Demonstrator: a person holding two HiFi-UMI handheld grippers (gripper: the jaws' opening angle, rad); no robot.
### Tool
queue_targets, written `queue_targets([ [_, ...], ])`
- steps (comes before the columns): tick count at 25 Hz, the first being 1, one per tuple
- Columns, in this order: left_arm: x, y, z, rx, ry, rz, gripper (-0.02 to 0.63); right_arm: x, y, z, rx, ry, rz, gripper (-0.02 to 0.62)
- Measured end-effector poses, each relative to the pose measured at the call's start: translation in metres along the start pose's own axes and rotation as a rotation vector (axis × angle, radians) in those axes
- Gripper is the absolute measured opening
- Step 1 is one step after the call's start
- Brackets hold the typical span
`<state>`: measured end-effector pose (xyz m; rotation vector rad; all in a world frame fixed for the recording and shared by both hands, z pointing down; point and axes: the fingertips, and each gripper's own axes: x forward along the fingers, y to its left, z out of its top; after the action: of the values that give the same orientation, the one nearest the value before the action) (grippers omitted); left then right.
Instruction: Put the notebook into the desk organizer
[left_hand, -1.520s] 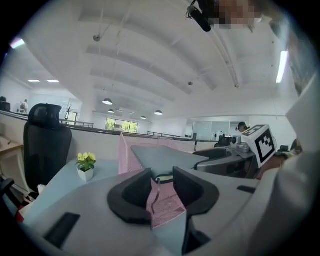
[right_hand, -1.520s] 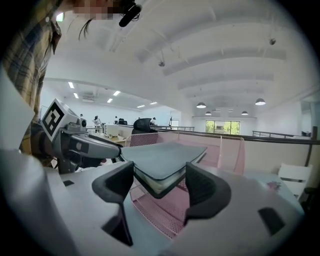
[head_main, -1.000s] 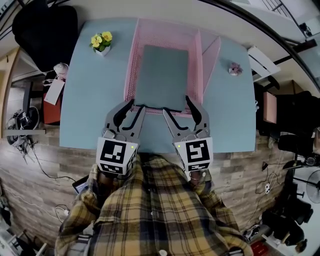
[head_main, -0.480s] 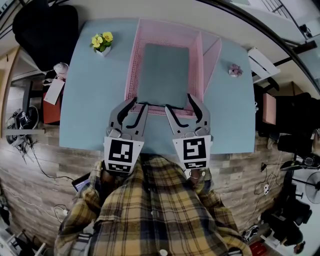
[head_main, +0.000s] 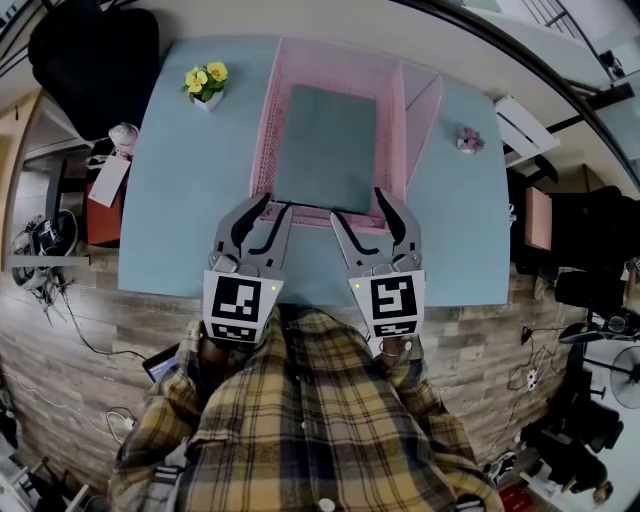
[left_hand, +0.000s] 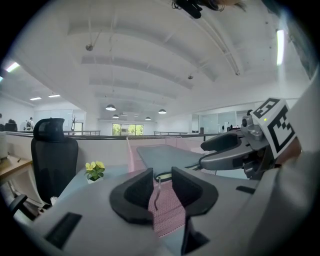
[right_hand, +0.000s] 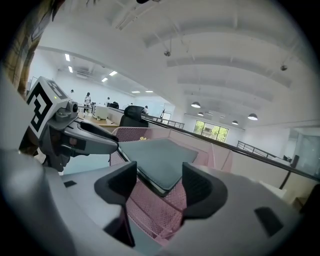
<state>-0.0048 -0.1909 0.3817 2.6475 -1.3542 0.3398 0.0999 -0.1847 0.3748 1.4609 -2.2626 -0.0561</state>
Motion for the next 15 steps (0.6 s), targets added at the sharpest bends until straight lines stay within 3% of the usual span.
queue_targets([
  [15, -0.028, -0.007, 0.004, -0.024, -0.03, -0.003, 0.109, -0.036, -0.004, 0.001, 0.115, -0.091, 0.005, 0.288],
])
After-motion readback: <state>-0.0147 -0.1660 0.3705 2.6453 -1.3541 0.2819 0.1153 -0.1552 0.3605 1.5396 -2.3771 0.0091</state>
